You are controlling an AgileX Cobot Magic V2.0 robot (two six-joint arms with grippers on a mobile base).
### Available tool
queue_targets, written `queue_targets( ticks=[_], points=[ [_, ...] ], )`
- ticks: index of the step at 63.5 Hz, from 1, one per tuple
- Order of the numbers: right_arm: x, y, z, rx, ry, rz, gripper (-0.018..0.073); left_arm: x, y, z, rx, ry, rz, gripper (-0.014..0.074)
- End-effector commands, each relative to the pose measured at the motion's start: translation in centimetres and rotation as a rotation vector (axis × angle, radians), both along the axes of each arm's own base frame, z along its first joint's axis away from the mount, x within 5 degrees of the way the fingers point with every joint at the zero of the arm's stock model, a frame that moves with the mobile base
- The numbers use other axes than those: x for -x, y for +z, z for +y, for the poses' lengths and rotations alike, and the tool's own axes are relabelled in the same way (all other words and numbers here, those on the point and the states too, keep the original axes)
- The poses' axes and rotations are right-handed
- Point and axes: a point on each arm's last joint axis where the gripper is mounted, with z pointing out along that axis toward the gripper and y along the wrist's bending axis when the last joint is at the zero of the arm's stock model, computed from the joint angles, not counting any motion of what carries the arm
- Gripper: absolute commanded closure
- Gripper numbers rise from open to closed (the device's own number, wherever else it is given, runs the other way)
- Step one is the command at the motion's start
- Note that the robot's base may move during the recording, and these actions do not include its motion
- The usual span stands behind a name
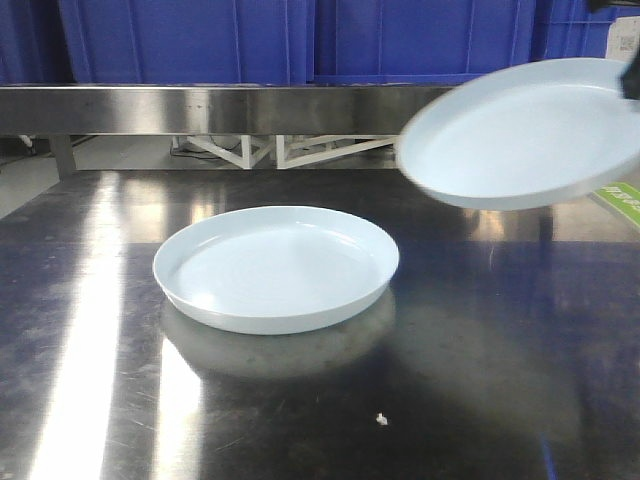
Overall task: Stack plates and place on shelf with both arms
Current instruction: 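Lift the plate with the right gripper and lower it onto the center plate, then grip the rim of the stacked plates with the right gripper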
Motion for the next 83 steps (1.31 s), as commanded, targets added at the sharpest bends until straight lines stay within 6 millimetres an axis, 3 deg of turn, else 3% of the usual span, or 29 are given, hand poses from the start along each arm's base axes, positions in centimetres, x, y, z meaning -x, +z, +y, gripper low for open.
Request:
queue_targets(
  ticks=[1,10,22,26,33,38,73,83],
  points=[
    [0.0,2.7,2.7,-0.041,0.098,-0.145,0.0503,-0.4,1.4,-0.1,0.016,-0.006,-0.093,0.0507],
    [-0.4,2.3,6.9,-0.056,0.228,-0.160,0.0503,-0.4,1.4,-0.1,0.016,-0.006,-0.093,0.0507],
    [-1.7,1.1,10.8,-0.047,0.321,-0.125,0.0473,-0.4,1.4,-0.1,0.016,-0.006,-0.093,0.0507],
    [-1.9,0.8,11.6,-0.032,0.348,-0.117,0.0387,-0.4,1.4,-0.1,0.016,-0.006,-0.093,0.0507],
    [-2.4,-0.2,12.5,-0.020,0.368,-0.091,0.0134,-0.4,1.4,-0.1,0.016,-0.006,-0.093,0.0507],
    [-2.8,-1.0,12.8,-0.014,0.371,-0.073,0.0045,-0.4,1.4,-0.1,0.016,-0.006,-0.093,0.0507],
    [-4.4,-6.3,13.7,0.043,0.367,0.088,0.0093,-0.4,1.4,-0.1,0.016,-0.006,-0.093,0.0507],
    [-4.3,-6.9,14.4,0.046,0.385,0.099,0.0093,-0.4,1.4,-0.1,0.016,-0.006,-0.093,0.0507]
  ],
)
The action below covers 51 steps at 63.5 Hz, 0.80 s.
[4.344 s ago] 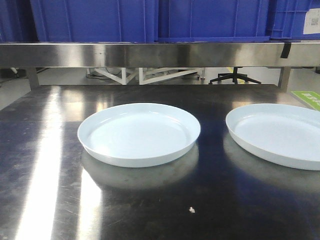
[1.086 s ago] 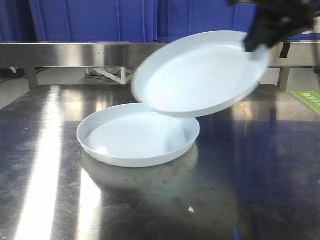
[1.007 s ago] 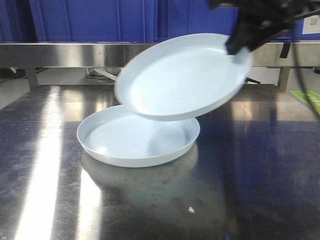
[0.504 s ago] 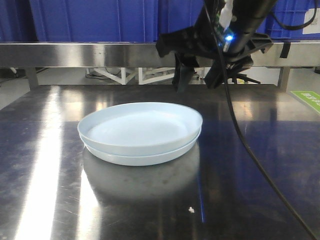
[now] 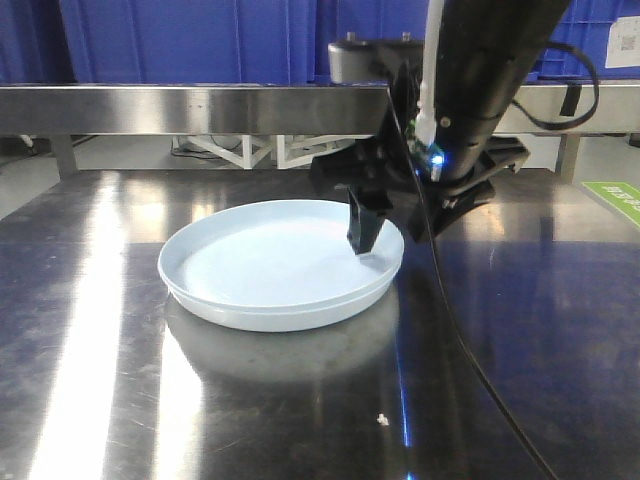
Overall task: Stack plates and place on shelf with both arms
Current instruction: 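Grip the rim of the stacked plates with the right gripper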
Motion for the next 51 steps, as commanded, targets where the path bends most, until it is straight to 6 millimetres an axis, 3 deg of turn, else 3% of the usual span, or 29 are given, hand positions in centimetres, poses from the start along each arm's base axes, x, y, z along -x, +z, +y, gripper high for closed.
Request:
queue_targets(
  ticks=[1,8,16,26,31,34,51],
  points=[
    [-0.1,2.9,0.7,-0.056,0.033,-0.116,0.0094,-0.4,1.5,-0.1,0.017,-0.006,-0.095,0.0507],
    [-0.1,3.1,1.1,-0.070,0.042,-0.135,0.0146,-0.4,1.5,-0.1,0.017,-0.006,-0.095,0.0507],
    [-0.2,2.9,1.1,-0.070,0.043,-0.134,0.0270,-0.4,1.5,-0.1,0.017,-0.006,-0.095,0.0507],
    [-0.2,2.6,1.2,-0.062,0.042,-0.121,0.0341,-0.4,1.5,-0.1,0.017,-0.006,-0.095,0.0507],
    [-0.2,2.9,1.2,-0.064,0.043,-0.129,0.0444,-0.4,1.5,-0.1,0.017,-0.006,-0.095,0.0507],
    [-0.3,3.3,1.2,-0.071,0.043,-0.140,0.0524,-0.4,1.5,-0.1,0.017,-0.006,-0.095,0.0507],
    [0.8,9.1,0.5,-0.144,0.052,-0.297,0.0502,-0.4,1.5,-0.1,0.017,-0.006,-0.095,0.0507]
  ],
)
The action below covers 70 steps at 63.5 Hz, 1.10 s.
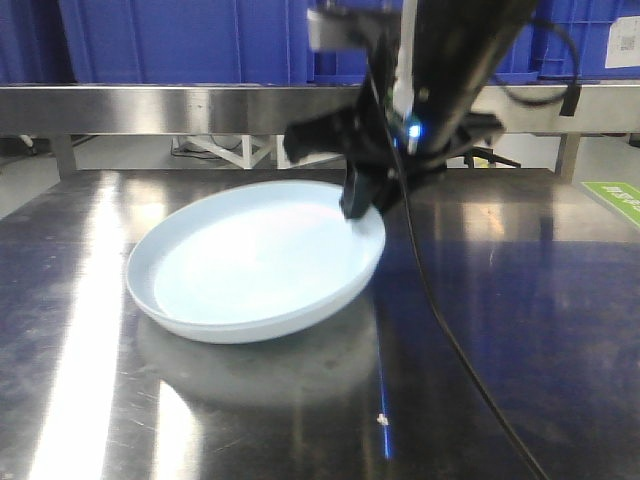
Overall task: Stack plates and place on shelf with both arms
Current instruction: 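Grip the rim of the stacked plates with the right gripper, then lift the stacked plates up off the table with the right gripper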
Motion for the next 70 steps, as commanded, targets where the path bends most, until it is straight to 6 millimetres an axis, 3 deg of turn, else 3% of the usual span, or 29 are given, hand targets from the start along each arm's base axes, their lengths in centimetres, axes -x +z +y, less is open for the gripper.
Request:
queue_targets(
  ticks=[1,20,31,43,49,70],
  points=[
    [0.7,6.2,-0.5,-0.089,0.024,-0.207,0.0502,-0.4,1.5,-0.1,0.017,-0.006,-0.095,0.0507],
    [5.1,14.4,-4.2,-0.137,0.021,-0.443,0.0502,-0.4,1.5,-0.1,0.017,-0.006,-0.095,0.0507],
    [8.1,16.5,-8.5,-0.160,-0.062,-0.533,0.0502,-0.4,1.5,-0.1,0.017,-0.006,-0.095,0.0507],
    [11.9,15.6,-13.3,-0.147,-0.182,-0.590,0.0502,-0.4,1.5,-0.1,0.017,-0.006,-0.095,0.0507],
    [14.1,14.2,-15.1,-0.134,-0.234,-0.602,0.0502,-0.4,1.5,-0.1,0.017,-0.006,-0.095,0.0507],
    [20.1,10.3,-18.1,-0.115,-0.343,-0.649,0.0502,-0.4,1.5,-0.1,0.017,-0.006,-0.095,0.0507]
  ],
)
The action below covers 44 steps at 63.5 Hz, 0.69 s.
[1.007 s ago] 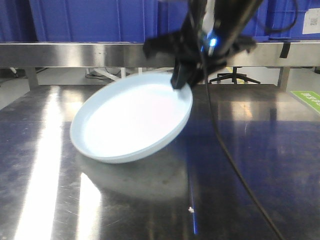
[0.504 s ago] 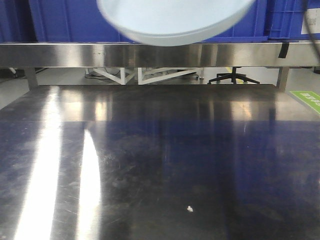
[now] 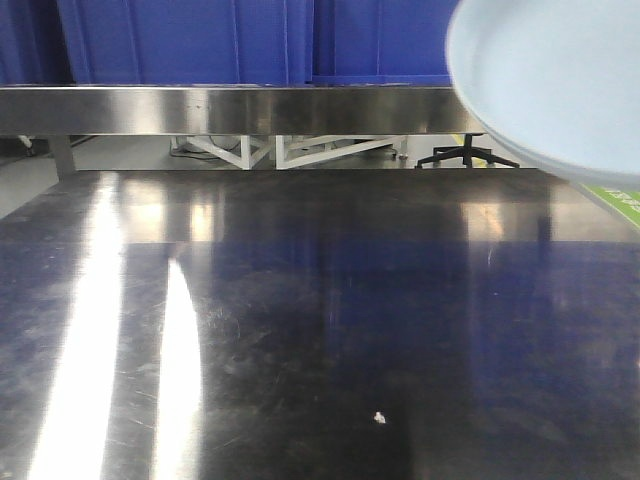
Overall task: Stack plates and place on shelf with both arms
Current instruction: 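Lift the stacked plates up off the table with the right gripper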
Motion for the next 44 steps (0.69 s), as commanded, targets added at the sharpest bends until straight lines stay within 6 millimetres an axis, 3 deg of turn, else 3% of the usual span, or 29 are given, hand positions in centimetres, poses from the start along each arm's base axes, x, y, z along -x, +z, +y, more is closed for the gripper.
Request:
queue_targets(
  ticks=[1,12,44],
  points=[
    [0.95,1.48,-0.27,-0.005,0.003,-0.158,0.0502,-0.38,1.47,-0.11,0.017,-0.006,-0.095,0.0507],
    [1.83,1.74,-0.47,-0.010,-0.004,-0.193,0.0502,-0.38,1.47,-0.11,0.017,-0.006,-0.095,0.0507],
    [1.84,1.74,-0.48,-0.010,-0.004,-0.191,0.0502,-0.38,1.47,-0.11,0.017,-0.006,-0.095,0.0507]
  ],
)
